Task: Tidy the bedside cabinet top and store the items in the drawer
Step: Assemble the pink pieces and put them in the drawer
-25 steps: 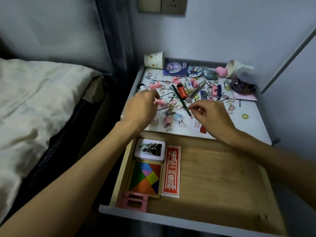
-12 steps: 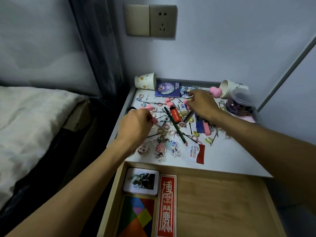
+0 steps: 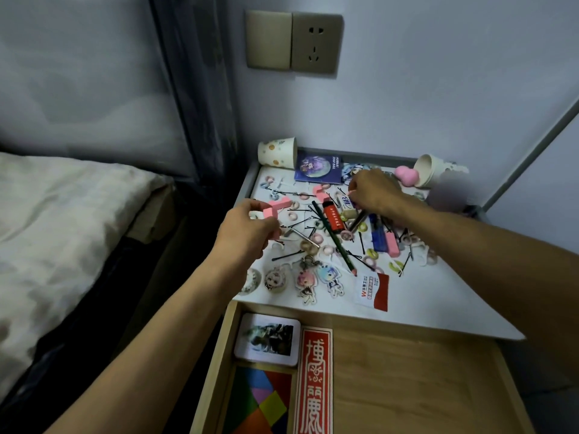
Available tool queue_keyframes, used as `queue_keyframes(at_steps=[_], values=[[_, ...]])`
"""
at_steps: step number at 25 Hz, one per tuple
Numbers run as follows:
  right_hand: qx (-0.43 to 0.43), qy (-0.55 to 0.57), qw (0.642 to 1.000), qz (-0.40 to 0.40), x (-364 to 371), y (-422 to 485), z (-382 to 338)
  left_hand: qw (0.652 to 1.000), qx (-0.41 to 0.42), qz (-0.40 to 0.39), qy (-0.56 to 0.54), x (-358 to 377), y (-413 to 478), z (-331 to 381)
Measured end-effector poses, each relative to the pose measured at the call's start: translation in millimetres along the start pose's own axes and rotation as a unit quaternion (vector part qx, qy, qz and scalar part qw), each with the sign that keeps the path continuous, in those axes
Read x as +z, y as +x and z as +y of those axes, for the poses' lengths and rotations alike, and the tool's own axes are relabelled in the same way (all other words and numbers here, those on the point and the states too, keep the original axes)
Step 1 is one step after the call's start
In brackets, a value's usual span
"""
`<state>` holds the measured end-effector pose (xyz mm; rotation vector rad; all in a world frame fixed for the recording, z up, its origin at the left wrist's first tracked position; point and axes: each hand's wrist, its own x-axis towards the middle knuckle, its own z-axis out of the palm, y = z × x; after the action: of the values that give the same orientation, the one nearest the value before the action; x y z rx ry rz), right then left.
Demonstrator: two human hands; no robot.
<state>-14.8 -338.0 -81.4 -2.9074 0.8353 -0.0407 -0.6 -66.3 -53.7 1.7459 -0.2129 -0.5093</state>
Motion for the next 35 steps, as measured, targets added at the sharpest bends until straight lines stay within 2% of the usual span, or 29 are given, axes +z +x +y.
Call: queue_keyframes(at_steps=[2,4,5,7,8,9,11,13,15,20,22,24,27,30,32,35], values=[[0.003,0.030,0.999,0.016,-2.2,1.1,-2.2,1.000,0.004,-0.007,-0.013,-0.7,-1.9,2.6],[0.006,0.172,0.984,0.046,-7.9,4.2,-11.7,0.999,0.004,-0.020,-0.040,-2.1,-4.2,4.4],[0.016,0.278,0.959,0.050,-12.6,5.4,-18.6,0.998,0.000,-0.027,-0.055,-2.6,-4.9,5.0],[0.057,0.472,0.880,0.017,-20.5,8.6,-31.3,0.996,-0.009,-0.035,-0.085,-1.3,-6.4,6.2],[0.070,0.498,0.864,-0.002,-20.6,9.1,-37.3,0.995,-0.012,-0.037,-0.094,-0.3,-6.9,6.6],[0.073,0.463,0.884,-0.009,-19.4,9.1,-42.8,0.994,-0.014,-0.039,-0.100,1.0,-6.7,6.9],[0.040,0.280,0.959,0.003,-9.5,8.1,-48.9,0.993,-0.020,-0.041,-0.108,2.8,-6.9,7.5],[0.011,0.175,0.985,0.001,3.8,7.2,-52.6,0.993,-0.024,-0.033,-0.112,3.3,-5.8,7.7],[0.002,0.136,0.990,-0.020,13.5,7.9,-55.6,0.993,-0.023,-0.027,-0.110,2.8,-4.9,7.8],[0.009,0.055,0.998,0.003,15.2,10.9,-64.6,0.994,-0.011,-0.029,-0.109,2.3,-7.6,9.2],[0.017,0.074,0.997,0.018,8.9,9.9,-64.8,0.993,-0.010,-0.029,-0.110,1.2,-8.2,9.4],[0.020,0.140,0.989,0.038,-7.5,0.6,-65.0,0.993,-0.010,-0.035,-0.113,2.3,-9.7,9.2],[0.014,0.317,0.948,0.027,-36.9,-48.0,-61.0,0.990,-0.006,-0.074,-0.117,9.5,-19.6,9.5],[0.017,0.524,0.851,-0.039,-51.8,-134.0,-47.9,0.988,0.005,-0.128,-0.088,19.4,-35.6,8.9],[0.026,0.581,0.812,-0.043,-52.6,-185.2,-38.5,0.985,0.010,-0.161,-0.058,24.8,-48.3,7.5],[0.052,0.610,0.790,-0.027,-48.8,-242.8,-28.1,0.976,0.012,-0.215,-0.043,34.5,-79.8,8.3]])
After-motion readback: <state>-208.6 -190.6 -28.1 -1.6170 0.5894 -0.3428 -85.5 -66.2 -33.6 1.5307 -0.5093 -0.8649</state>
